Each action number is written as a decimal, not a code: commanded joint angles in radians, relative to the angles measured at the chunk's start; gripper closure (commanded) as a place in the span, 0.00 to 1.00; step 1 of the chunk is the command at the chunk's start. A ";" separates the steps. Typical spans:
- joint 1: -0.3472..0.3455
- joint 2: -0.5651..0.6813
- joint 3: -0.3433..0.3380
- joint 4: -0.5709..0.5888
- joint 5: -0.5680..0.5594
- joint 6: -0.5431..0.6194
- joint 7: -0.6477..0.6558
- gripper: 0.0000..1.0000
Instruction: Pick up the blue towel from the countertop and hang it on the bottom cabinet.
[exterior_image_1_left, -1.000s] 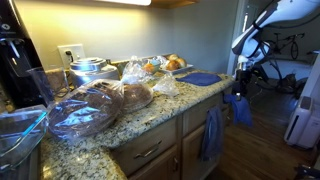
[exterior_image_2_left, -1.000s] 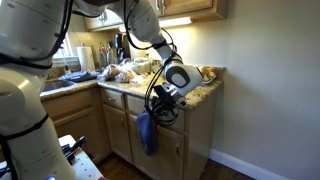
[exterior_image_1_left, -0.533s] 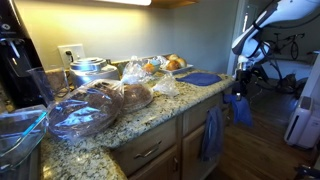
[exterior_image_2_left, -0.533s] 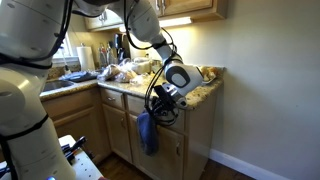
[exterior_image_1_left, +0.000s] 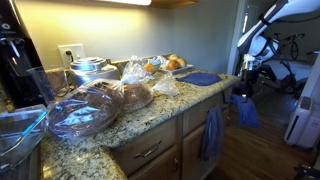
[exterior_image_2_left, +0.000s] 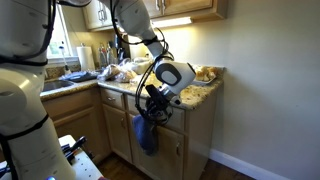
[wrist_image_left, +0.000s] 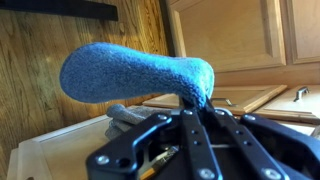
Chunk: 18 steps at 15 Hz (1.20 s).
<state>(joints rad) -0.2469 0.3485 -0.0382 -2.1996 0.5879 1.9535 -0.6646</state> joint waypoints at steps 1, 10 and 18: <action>0.015 -0.123 -0.004 -0.130 0.020 0.108 -0.034 0.94; 0.034 -0.117 -0.003 -0.130 0.009 0.143 -0.046 0.90; 0.013 -0.110 0.004 -0.146 0.153 0.197 -0.188 0.95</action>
<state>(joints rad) -0.2241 0.2419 -0.0316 -2.3292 0.6570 2.1227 -0.7690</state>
